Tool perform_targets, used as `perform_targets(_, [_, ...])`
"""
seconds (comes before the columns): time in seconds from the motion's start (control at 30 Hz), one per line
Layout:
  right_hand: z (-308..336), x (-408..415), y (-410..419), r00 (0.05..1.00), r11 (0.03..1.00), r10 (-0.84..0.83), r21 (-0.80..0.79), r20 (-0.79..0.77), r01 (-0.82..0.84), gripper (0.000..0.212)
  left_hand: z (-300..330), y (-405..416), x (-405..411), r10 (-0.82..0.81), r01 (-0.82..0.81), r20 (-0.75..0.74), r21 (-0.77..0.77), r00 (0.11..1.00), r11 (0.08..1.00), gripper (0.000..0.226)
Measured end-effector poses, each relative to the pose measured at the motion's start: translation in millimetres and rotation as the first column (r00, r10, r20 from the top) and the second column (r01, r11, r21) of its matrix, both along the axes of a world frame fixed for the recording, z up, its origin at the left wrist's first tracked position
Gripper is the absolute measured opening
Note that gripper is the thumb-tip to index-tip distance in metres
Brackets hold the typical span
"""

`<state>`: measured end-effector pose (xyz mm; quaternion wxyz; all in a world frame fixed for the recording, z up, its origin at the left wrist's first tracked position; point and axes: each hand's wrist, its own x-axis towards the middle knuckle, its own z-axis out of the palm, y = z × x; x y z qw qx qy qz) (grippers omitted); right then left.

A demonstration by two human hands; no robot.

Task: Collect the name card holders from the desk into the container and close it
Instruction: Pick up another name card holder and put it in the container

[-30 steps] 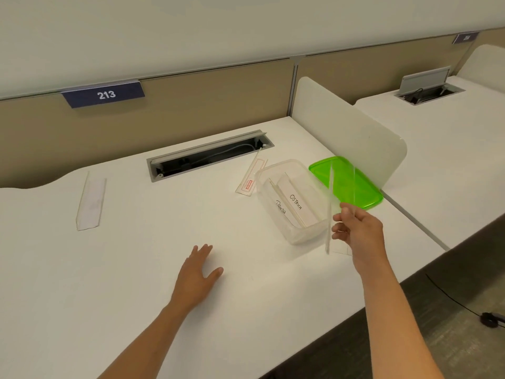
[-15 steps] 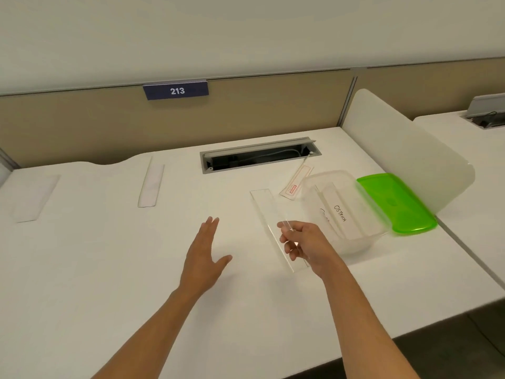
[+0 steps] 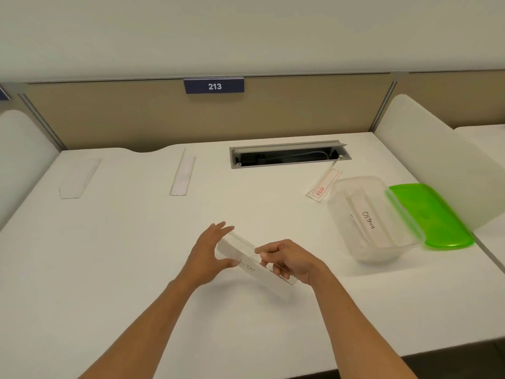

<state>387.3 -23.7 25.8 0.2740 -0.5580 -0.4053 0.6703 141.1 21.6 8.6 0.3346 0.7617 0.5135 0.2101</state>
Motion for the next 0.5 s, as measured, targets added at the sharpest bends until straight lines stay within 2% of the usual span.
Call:
perform_targets(0.07, [-5.3, -5.7, 0.5, 1.0, 0.999, 0.028, -0.027, 0.001, -0.028, 0.023, 0.3, -0.4, -10.4, 0.013, 0.008, 0.121, -0.171, 0.993, 0.985, 0.067])
perform_targets(0.2, [-14.3, -13.4, -0.8, 0.997, 0.995, 0.056, -0.074, -0.051, -0.06, 0.021, 1.4, -1.0, -26.6, 0.1, -0.017, 0.253, -0.314, 0.962, 0.949, 0.041])
perform_targets(0.4, [-17.8, -17.6, -1.6, 0.978, 0.99, 0.049, -0.119, -0.204, -0.075, 0.028, 8.1, -6.7, -38.4, 0.201, -0.026, 0.39, -0.411, 0.899, 0.911, 0.033])
perform_targets(0.5, [-17.7, -17.7, 0.2, 0.967, 0.985, 0.007, -0.165, -0.253, -0.05, 0.04, 6.7, -10.4, -41.3, 0.237, -0.019, 0.443, -0.443, 0.865, 0.897, 0.035])
